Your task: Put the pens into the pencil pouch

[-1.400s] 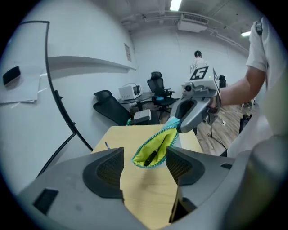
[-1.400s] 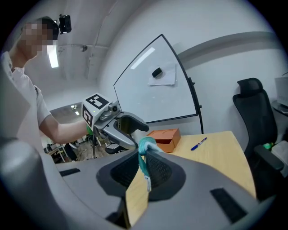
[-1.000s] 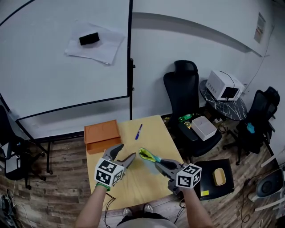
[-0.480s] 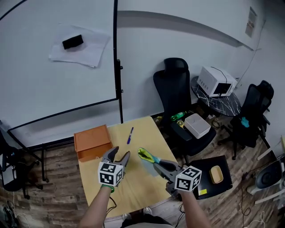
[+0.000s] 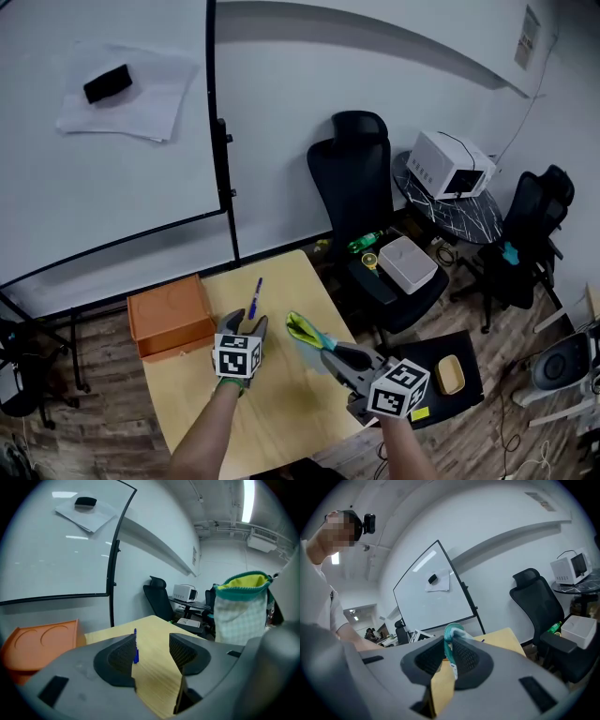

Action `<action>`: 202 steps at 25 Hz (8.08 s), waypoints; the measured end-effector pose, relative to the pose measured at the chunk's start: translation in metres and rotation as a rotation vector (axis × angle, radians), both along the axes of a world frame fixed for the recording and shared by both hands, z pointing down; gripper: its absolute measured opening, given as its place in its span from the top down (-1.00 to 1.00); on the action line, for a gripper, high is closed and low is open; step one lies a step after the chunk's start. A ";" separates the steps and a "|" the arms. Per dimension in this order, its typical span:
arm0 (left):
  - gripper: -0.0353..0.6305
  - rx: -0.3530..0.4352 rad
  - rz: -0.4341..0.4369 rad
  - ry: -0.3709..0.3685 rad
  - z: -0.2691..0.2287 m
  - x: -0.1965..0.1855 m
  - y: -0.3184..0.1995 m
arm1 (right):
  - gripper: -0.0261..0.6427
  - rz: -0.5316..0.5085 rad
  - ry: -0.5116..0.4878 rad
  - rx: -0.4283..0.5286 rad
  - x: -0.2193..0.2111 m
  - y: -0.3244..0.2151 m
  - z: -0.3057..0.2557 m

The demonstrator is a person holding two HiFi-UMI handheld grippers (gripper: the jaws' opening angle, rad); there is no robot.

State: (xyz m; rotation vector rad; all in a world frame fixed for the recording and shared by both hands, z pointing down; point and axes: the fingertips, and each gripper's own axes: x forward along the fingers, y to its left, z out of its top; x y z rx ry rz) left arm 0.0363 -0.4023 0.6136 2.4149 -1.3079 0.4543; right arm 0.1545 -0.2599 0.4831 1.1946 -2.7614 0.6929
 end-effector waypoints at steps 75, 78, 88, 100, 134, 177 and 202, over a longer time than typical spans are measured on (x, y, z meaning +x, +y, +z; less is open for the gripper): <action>0.72 -0.100 0.638 -0.374 -0.092 -0.043 0.195 | 0.78 -0.198 0.197 0.030 -0.045 0.037 0.021; 0.72 -0.132 0.677 -0.460 -0.086 -0.046 0.201 | 0.78 -0.265 0.222 0.026 -0.056 0.049 0.025; 0.72 -0.230 0.854 -0.623 -0.064 -0.041 0.219 | 0.78 -0.429 0.253 0.004 -0.084 0.081 0.037; 0.71 -0.236 0.930 -0.602 -0.059 -0.016 0.219 | 0.78 -0.537 0.227 -0.001 -0.105 0.098 0.035; 0.77 0.184 0.208 0.152 -0.136 -0.036 0.175 | 0.78 -0.140 -0.001 -0.037 -0.039 0.048 0.019; 0.85 0.128 -0.033 0.126 -0.088 -0.113 0.197 | 0.77 -0.170 0.167 -0.342 -0.127 0.091 0.157; 0.85 0.114 -0.015 0.161 -0.092 -0.098 0.208 | 0.38 -0.139 0.304 -0.224 -0.113 0.095 0.131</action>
